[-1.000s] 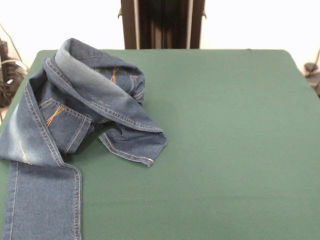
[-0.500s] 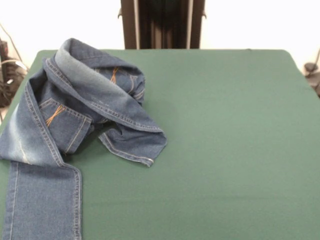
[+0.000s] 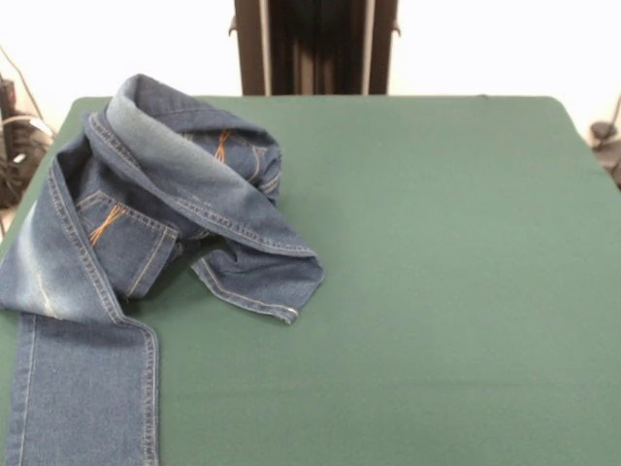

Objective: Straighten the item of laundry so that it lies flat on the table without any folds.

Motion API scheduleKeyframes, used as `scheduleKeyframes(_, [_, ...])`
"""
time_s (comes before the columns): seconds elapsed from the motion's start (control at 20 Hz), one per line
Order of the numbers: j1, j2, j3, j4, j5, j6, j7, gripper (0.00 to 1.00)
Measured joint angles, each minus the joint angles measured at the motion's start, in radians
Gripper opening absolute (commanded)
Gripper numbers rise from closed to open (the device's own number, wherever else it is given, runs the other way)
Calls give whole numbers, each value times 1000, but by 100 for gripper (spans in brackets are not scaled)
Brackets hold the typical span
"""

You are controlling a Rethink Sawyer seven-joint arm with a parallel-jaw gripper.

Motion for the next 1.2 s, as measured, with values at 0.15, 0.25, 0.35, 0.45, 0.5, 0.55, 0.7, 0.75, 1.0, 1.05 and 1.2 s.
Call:
scheduleKeyframes(0.15, [24, 40, 0, 0, 0, -9, 0, 100])
scheduleKeyframes(0.25, [44, 79, -2, -1, 1, -24, 0, 100])
scheduleKeyframes(0.35, [64, 113, -5, -2, 3, -32, 0, 100])
scheduleKeyframes(0.45, [102, 161, -13, -9, 9, -32, 0, 100])
scheduleKeyframes(0.5, [114, 174, -16, -12, 12, -32, 0, 100])
scheduleKeyframes(0.55, [129, 189, -21, -16, 18, -32, 0, 100])
scheduleKeyframes(0.7, [171, 225, -34, -28, 40, -32, 0, 100])
scheduleKeyframes(0.75, [183, 234, -37, -32, 49, -32, 0, 100])
scheduleKeyframes(1.0, [261, 278, -72, -69, 95, -32, 1, 100])
scheduleKeyframes(1.05, [286, 290, -86, -89, 101, -32, 1, 100])
scheduleKeyframes(1.2, [332, 318, -115, -137, 104, -32, 5, 100])
